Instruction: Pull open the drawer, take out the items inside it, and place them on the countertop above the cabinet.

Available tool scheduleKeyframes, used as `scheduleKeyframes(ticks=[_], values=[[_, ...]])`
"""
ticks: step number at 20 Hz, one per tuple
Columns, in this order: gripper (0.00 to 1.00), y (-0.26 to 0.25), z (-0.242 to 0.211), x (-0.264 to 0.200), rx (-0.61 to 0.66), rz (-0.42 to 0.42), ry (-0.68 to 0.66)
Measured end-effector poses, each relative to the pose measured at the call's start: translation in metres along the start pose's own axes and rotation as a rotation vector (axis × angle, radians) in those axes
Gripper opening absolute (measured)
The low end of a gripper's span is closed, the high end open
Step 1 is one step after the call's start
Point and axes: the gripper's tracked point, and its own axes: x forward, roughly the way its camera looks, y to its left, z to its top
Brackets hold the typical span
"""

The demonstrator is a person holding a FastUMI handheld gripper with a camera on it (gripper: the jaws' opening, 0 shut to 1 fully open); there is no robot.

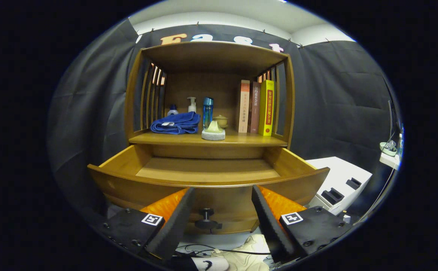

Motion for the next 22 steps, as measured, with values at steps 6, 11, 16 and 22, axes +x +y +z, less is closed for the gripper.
scheduleKeyframes(ticks=[6, 11, 16, 22], values=[[0.99, 0.015, -0.016, 0.015, -0.017, 0.027, 0.02], [0.95, 0.016, -0.015, 0.018, -0.016, 0.029, 0.02], [0.94, 0.021, -0.011, 0.029, -0.025, 0.028, 0.025], [0.94, 0.021, -0.006, 0.064, -0.035, 0.009, 0.026]])
